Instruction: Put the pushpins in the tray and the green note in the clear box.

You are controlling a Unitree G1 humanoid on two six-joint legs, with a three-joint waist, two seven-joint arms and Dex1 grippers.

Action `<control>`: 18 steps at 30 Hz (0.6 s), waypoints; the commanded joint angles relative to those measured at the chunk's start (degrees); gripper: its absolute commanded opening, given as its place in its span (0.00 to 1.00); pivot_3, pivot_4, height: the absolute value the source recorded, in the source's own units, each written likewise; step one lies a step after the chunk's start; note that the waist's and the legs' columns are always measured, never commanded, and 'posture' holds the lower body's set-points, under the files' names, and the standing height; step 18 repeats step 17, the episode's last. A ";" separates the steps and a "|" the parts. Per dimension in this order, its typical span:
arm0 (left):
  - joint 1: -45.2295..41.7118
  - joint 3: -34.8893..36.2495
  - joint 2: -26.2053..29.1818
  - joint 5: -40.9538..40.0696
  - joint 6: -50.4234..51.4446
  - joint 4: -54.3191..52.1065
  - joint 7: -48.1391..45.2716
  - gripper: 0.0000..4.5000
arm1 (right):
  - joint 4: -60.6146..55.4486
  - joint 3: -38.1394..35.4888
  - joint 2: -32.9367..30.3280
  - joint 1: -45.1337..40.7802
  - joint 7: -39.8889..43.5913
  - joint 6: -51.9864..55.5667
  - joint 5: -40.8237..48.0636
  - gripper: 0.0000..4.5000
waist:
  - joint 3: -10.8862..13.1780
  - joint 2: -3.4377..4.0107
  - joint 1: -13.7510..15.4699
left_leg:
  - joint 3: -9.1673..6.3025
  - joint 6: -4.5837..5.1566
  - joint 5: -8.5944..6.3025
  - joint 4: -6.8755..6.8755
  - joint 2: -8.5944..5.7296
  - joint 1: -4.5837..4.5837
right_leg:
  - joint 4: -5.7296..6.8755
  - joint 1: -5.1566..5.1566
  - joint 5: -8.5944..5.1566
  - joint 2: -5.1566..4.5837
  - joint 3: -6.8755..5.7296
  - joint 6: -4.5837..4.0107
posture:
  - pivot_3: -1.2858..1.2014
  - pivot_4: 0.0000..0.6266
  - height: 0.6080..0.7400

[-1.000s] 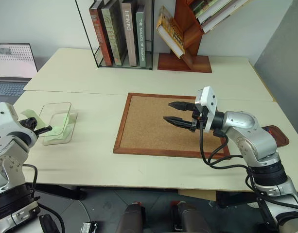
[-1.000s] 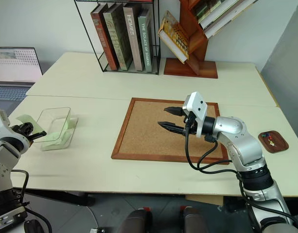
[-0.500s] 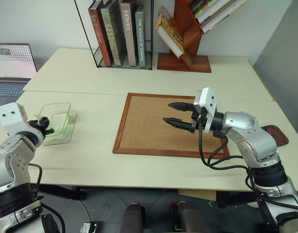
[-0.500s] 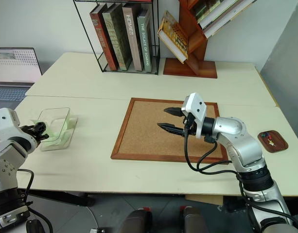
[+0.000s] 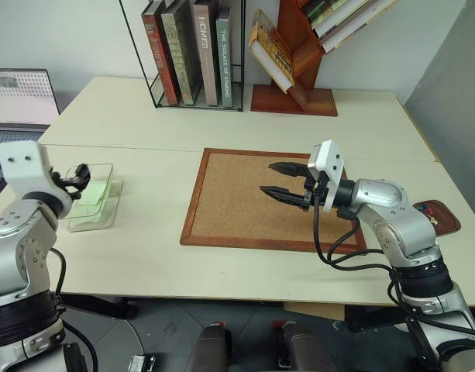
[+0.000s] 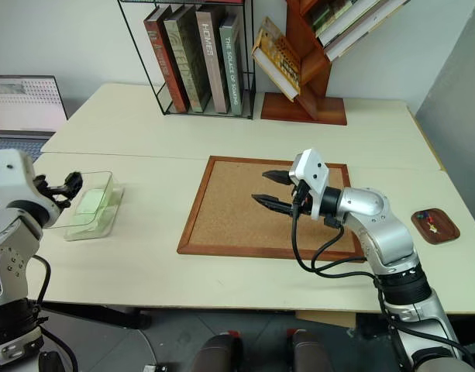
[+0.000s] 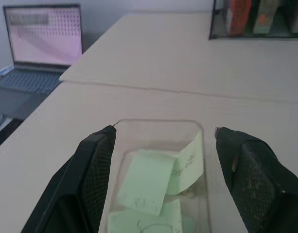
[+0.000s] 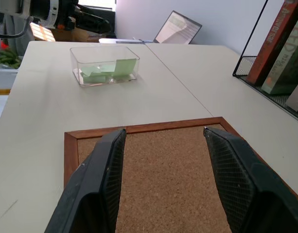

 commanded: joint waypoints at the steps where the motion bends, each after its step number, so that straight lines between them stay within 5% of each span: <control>1: -0.73 -6.78 0.58 -1.09 -4.69 -8.71 -6.31 0.77 | -3.27 -6.01 0.10 1.85 -4.85 -0.62 0.66 0.59 | 0.00 0.00 0.09 | -0.01 0.00 0.00 0.00 0.00 0.00 | 0.00 0.01 0.00 0.00 -0.01 0.00 | 0.52 0.24 1.00; 6: 1.57 -16.14 0.96 -0.44 -10.14 -15.36 -14.17 0.77 | -7.68 -9.86 -2.07 8.84 -7.24 1.07 1.04 0.59 | 0.00 0.00 0.30 | 0.03 -0.01 0.00 -0.05 -0.02 -0.07 | -0.09 -0.01 0.04 -0.02 0.03 -0.12 | 0.52 0.24 1.00; 18: 9.18 -20.19 1.25 -9.29 -14.32 -16.70 -32.44 0.77 | -9.22 -10.57 -8.07 20.62 -4.82 -4.19 -2.62 0.59 | 0.04 0.06 -0.37 | 0.10 0.00 0.00 -0.07 0.11 0.07 | 0.03 -0.03 -0.30 0.16 0.01 -0.20 | 0.52 0.24 1.00</control>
